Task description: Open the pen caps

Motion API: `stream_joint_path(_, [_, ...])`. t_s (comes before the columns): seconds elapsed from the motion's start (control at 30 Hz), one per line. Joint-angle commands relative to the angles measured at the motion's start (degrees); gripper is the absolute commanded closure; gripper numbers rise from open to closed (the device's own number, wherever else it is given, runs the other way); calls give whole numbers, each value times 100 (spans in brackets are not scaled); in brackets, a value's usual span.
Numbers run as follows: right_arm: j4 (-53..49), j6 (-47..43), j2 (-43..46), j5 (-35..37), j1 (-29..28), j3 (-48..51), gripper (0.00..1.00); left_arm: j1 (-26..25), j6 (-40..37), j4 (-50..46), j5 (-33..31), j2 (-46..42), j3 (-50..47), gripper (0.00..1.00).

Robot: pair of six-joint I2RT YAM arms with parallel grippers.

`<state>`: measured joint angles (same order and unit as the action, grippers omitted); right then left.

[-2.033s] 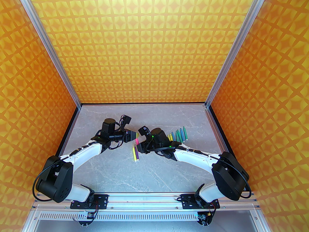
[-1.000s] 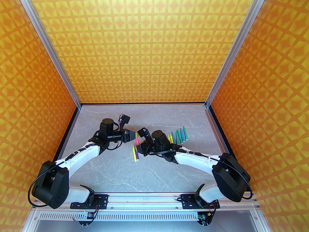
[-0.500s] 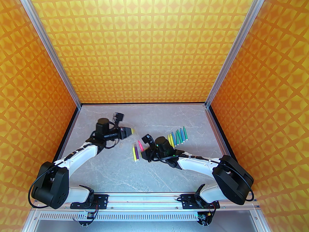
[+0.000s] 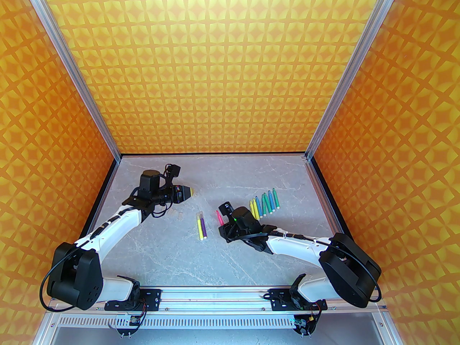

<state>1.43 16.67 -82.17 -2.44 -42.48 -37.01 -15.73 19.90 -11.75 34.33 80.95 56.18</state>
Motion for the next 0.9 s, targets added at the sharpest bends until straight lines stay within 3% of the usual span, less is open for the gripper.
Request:
stream_joint_path(0.0, [-435,217,-99,975,111,-283,100,34,-588,-1259,-483,296,240,100])
stream_joint_path(0.37, [-1425,519,-612,2048,448,-855,100,-225,-859,-2046,-1090,1069,509,100])
stream_joint_path(0.87, [-1872,688,-1163,2309,886,-1272,100,-484,-760,-2365,-1690,1888,787,100])
